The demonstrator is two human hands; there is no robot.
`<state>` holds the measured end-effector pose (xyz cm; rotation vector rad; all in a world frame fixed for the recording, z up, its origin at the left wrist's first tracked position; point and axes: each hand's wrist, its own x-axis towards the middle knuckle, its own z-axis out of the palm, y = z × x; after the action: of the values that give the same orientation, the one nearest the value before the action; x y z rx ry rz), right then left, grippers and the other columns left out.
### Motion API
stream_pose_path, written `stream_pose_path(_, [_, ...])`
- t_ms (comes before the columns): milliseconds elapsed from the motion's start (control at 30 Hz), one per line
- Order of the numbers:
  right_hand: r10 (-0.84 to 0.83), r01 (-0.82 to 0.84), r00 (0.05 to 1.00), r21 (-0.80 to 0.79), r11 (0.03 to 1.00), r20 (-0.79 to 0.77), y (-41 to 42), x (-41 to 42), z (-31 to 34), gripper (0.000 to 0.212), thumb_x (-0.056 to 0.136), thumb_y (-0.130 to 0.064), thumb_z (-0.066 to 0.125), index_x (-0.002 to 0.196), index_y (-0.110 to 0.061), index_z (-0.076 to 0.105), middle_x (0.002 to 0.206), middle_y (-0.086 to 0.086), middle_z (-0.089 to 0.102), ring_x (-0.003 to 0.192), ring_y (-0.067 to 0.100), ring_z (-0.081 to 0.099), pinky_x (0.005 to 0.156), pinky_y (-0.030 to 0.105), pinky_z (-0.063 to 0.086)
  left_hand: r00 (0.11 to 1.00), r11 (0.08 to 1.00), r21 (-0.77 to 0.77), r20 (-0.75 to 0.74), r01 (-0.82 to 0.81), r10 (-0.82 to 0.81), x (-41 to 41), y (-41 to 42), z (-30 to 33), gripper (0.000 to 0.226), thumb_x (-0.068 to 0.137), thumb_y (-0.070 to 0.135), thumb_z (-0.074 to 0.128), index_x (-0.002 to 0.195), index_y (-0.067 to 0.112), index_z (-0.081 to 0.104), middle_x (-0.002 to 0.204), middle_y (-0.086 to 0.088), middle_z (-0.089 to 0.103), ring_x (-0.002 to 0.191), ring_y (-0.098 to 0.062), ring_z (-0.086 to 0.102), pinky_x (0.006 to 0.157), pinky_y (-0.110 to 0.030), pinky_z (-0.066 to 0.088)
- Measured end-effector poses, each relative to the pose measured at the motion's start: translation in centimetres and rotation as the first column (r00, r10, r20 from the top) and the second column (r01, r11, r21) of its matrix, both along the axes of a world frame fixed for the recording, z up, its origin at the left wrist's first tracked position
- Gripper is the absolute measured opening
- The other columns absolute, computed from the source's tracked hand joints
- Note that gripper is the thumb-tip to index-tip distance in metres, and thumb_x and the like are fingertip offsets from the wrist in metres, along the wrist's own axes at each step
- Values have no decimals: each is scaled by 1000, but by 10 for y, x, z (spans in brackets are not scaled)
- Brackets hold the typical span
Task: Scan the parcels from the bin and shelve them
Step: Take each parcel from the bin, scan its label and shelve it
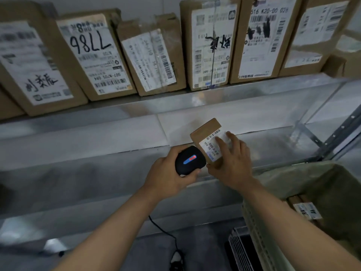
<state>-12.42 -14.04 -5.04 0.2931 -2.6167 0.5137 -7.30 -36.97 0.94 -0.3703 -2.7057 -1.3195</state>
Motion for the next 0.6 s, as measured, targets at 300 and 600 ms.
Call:
stream_pose_path(300, [102,-101,994,-36,994,50,-52,10,-6,95,61,-55,81,142,-16,50,150,24,38,123,43,43,97,51,42,983,983,-22,22,-184,185,33,-47,-8,68,78,50,85,136,39,50,116,22,67,101,5,66,85,-15,54])
stream_pose_path(600, [161,-155,985,-90,984,61,-147,23,1,97,67,-64,72,147,-16,46,154,25,33,132,43,38,104,52,37,903,900,83,48,-429,426,78,-135,-13,64,81,41,85,134,35,51,113,25,62,100,21,58,76,0,45])
